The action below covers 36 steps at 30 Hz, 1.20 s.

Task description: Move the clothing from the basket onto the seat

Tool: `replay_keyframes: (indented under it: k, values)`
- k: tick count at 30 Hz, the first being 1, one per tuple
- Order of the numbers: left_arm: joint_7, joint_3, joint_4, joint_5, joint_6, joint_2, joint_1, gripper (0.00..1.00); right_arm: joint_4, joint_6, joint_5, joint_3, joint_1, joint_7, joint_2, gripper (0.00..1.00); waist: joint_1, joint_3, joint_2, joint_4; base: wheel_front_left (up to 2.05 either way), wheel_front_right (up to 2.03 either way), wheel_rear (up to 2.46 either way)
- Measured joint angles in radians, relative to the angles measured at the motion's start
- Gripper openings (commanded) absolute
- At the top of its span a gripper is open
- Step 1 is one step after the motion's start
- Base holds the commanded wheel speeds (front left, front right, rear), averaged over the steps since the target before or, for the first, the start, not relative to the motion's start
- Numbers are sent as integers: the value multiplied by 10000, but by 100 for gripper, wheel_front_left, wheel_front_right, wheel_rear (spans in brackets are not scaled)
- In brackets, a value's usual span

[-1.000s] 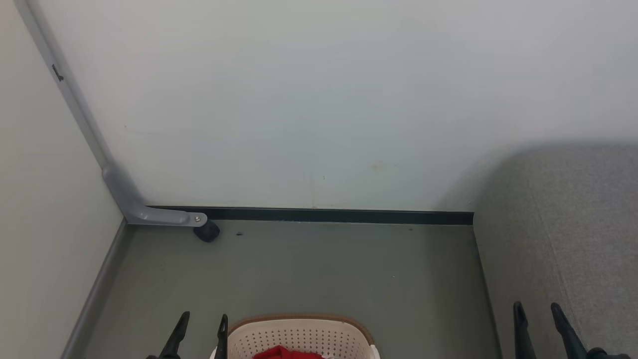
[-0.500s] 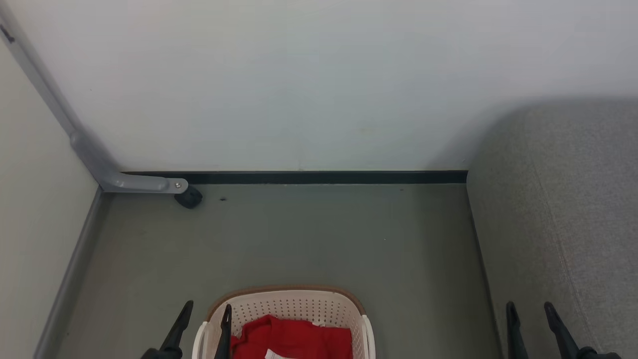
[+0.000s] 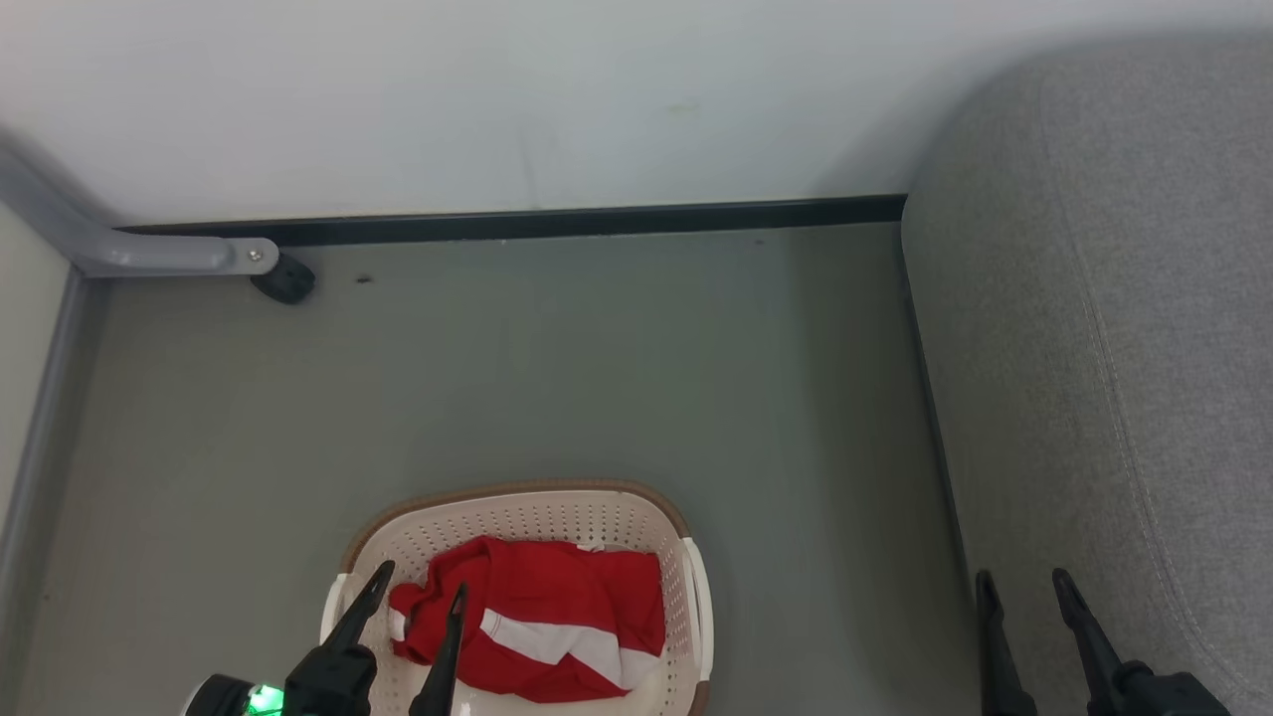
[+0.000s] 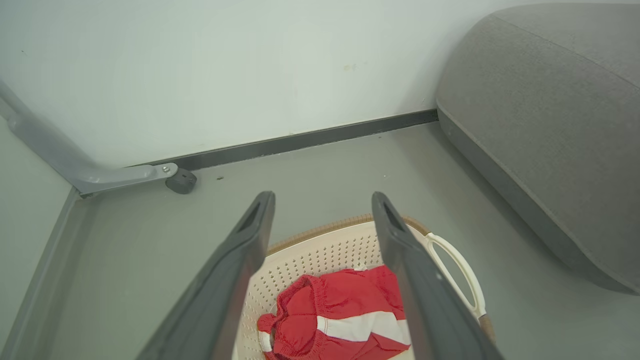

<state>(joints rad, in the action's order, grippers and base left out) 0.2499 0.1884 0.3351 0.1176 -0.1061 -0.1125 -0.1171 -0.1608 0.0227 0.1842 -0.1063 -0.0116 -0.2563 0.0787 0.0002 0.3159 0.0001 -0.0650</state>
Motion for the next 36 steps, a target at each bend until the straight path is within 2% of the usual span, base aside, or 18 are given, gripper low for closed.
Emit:
replay_keyframes:
  k: [6, 14, 24, 29, 36]
  values:
    - [-42, 502, 963, -437, -88, -508, -632, 100, 125, 130, -29, -115, 379, 0, -77, 100, 0, 848, 0, -427, 0, 0, 0]
    - [-738, 982, 2196, -874, -171, -1089, -1758, 100, 414, 224, -63, -130, 600, -2, -150, 100, 0, 2004, 0, -1064, 0, 0, 0]
    - [-1837, 1279, 3375, -876, -176, -1147, -3788, 100, 917, 322, -90, -336, 1057, -2, -255, 100, 0, 3527, 1, -1747, 0, 0, 0]
    - [-2709, 1411, 4567, -1158, -178, -1465, -4252, 100, 1001, 399, -90, -541, 1282, -2, -295, 100, 0, 4340, 1, -2078, 0, 0, 0]
    - [-3185, 1413, 5352, -1191, -184, -1760, -4932, 100, 1231, 431, -94, -694, 1372, -2, -322, 100, 0, 5049, 0, -2393, 0, 0, 0]
